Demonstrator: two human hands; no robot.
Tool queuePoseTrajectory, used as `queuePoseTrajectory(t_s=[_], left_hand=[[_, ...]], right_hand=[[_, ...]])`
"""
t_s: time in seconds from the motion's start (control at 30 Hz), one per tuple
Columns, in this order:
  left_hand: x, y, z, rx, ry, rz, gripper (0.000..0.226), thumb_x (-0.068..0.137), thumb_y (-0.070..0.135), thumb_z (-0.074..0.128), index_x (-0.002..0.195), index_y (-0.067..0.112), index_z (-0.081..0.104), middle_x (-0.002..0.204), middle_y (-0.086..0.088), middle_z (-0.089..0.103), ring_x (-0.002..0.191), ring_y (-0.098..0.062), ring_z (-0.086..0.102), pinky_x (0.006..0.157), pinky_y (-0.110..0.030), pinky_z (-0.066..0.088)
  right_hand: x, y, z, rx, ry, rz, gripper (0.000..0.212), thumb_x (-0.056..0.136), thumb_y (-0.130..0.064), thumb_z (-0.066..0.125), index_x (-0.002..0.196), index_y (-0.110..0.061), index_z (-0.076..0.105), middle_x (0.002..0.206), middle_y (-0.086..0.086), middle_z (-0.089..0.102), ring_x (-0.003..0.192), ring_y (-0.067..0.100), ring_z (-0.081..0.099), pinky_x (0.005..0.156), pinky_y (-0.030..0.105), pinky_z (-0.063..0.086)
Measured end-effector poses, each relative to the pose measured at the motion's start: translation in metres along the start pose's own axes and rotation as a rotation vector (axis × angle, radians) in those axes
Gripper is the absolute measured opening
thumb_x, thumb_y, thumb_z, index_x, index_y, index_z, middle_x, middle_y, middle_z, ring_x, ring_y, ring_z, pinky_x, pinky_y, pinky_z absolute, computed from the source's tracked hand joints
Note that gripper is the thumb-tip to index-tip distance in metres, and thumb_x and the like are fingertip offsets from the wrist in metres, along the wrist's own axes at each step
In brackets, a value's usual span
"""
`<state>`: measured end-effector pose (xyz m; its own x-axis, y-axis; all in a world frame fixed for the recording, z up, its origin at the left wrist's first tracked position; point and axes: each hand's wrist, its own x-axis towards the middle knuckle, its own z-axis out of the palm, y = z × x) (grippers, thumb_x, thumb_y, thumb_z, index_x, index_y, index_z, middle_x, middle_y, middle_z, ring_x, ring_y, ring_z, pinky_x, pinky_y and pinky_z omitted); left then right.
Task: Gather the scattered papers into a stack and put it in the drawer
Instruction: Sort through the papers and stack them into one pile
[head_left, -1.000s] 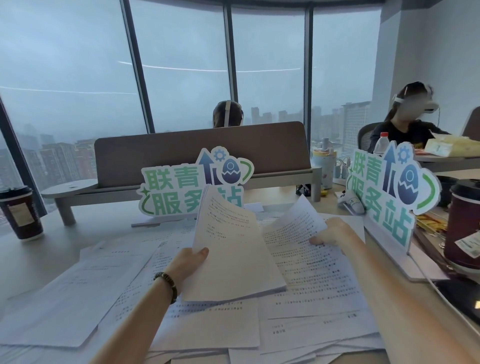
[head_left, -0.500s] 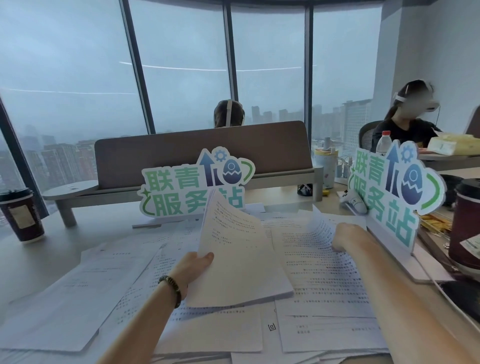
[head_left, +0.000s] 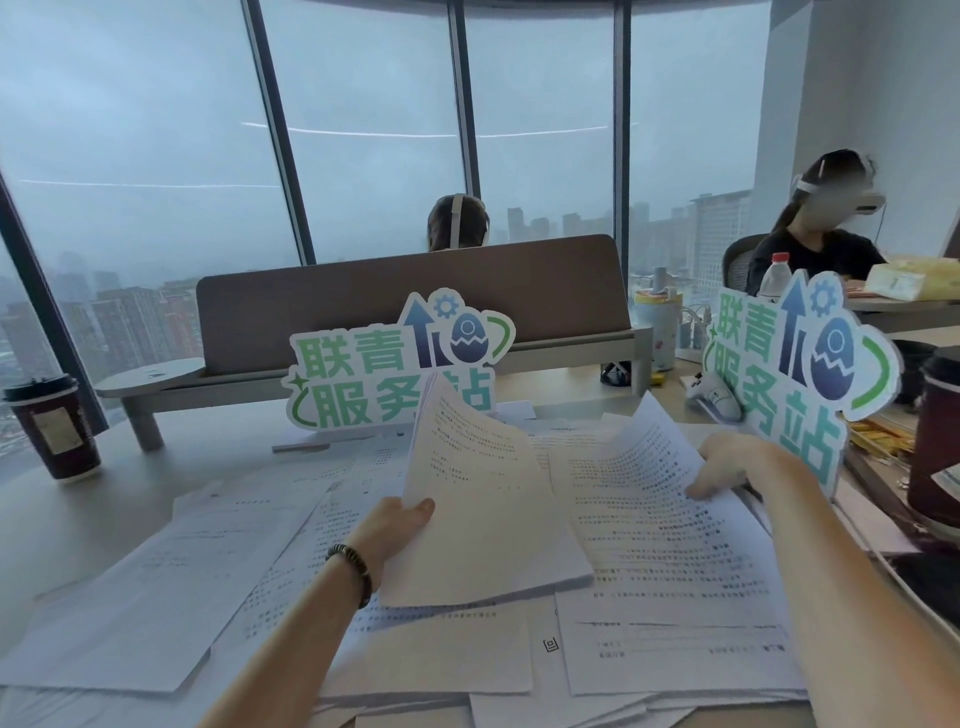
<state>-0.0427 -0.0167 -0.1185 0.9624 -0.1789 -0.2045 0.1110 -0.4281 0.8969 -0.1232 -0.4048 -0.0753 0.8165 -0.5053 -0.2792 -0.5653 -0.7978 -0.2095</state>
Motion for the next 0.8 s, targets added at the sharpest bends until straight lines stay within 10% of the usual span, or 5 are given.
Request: queuePoseTrajectory(t_s=[0.17,0.57,0.8], left_hand=[[0.002,-0.001,0.000,-0.015,-0.008,0.002,0.031,0.098,0.028,0.054,0.111,0.003,0.065,0.101,-0.016,0.073,0.093,-0.034,0.070,0.086,-0.045,0.057],[-0.002,0.002,0.001,0.001,0.002,0.006,0.028,0.099,0.025,0.051,0.109,0.003,0.065,0.095,-0.011,0.072,0.083,-0.028,0.069,0.071,-0.031,0.056],[-0.009,0.005,-0.003,-0.094,0.007,0.000,0.026,0.098,0.023,0.053,0.104,0.001,0.065,0.100,-0.017,0.072,0.092,-0.035,0.069,0.086,-0.048,0.057]], right_hand=[[-0.004,-0.022,-0.019,0.307,0.106,-0.136,0.030,0.089,-0.032,0.070,0.110,-0.011,0.065,0.098,0.005,0.068,0.086,0.023,0.066,0.077,0.033,0.054],[-0.080,-0.106,-0.078,0.118,0.479,-0.358,0.025,0.085,-0.031,0.070,0.100,-0.011,0.068,0.081,0.004,0.062,0.078,0.023,0.061,0.068,0.031,0.049],[-0.127,-0.151,-0.098,0.241,0.653,-0.576,0.025,0.090,-0.032,0.068,0.098,-0.009,0.065,0.084,0.006,0.066,0.075,0.023,0.066,0.064,0.031,0.051]])
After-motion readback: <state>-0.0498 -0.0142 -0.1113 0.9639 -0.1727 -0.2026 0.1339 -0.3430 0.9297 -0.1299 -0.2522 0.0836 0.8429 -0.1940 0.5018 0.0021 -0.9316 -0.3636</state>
